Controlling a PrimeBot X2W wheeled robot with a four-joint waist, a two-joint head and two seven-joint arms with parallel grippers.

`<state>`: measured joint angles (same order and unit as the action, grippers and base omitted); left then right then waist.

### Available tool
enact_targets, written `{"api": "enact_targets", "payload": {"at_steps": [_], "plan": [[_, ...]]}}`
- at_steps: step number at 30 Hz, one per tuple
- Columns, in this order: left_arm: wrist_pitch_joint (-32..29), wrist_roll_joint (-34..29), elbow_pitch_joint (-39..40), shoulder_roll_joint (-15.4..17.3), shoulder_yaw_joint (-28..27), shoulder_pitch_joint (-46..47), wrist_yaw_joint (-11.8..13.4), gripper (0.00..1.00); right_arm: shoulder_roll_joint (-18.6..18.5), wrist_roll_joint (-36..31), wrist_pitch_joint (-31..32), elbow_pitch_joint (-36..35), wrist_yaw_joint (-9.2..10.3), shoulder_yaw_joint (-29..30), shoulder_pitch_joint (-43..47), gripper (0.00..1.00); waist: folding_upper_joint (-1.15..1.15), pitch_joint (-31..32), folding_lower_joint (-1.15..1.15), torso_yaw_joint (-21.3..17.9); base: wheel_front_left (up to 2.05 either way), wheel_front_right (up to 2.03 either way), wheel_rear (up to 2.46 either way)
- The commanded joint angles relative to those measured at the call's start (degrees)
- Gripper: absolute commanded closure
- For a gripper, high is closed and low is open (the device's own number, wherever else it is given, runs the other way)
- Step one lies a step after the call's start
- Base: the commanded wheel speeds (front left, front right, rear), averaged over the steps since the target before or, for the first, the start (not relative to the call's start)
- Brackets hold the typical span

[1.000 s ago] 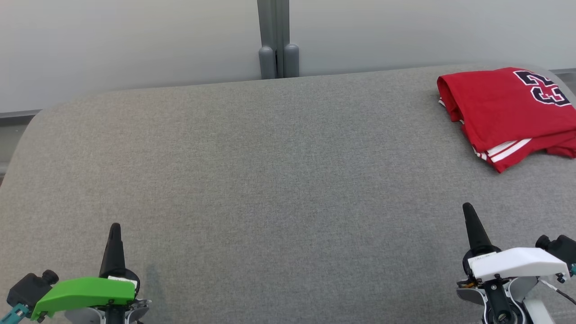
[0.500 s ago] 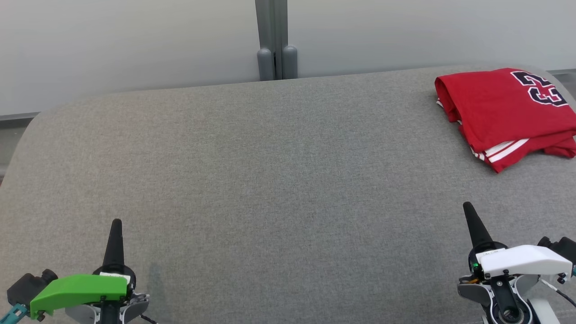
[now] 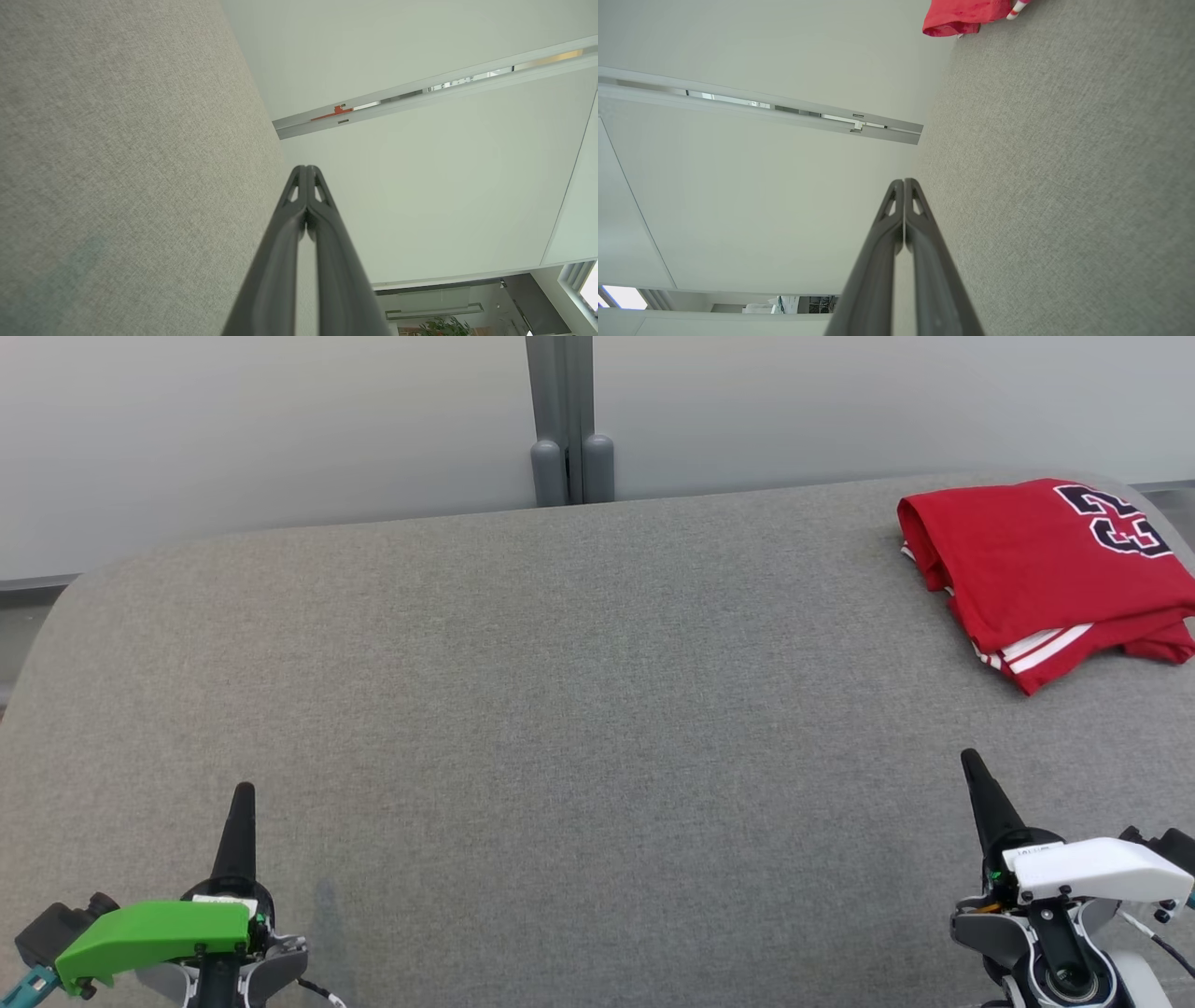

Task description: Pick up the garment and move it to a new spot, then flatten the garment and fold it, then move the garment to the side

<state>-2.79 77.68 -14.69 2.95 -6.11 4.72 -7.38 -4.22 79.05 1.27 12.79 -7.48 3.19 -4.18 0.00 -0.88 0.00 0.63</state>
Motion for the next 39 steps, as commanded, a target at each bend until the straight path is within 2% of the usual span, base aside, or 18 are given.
{"api": "enact_targets", "payload": {"at_steps": [1, 32, 39], "plan": [[-0.3, 1.3, 0.5, 0.1, -0.3, 1.2, -0.1, 1.0, -0.1, 1.4, 0.4, 0.0, -0.03, 0.3, -1.0, 1.0, 0.0, 0.0, 0.0, 0.0, 0.0, 0.0, 0.0], [-3.8, 14.7, 0.7, -0.1, -0.5, 1.8, -0.2, 1.0, 0.3, 14.5, 4.2, 1.2, -0.02, 1.9, -2.2, 1.0, 0.0, 0.7, 0.0, -0.6, 0.0, 0.0, 0.0], [-4.0, 14.8, 0.7, -0.1, -0.5, 1.8, -0.2, 1.0, 0.4, 14.5, 4.3, 1.2, -0.02, 2.1, -2.1, 1.0, 0.0, 0.7, 0.0, -0.6, 0.0, 0.0, 0.0]]}}
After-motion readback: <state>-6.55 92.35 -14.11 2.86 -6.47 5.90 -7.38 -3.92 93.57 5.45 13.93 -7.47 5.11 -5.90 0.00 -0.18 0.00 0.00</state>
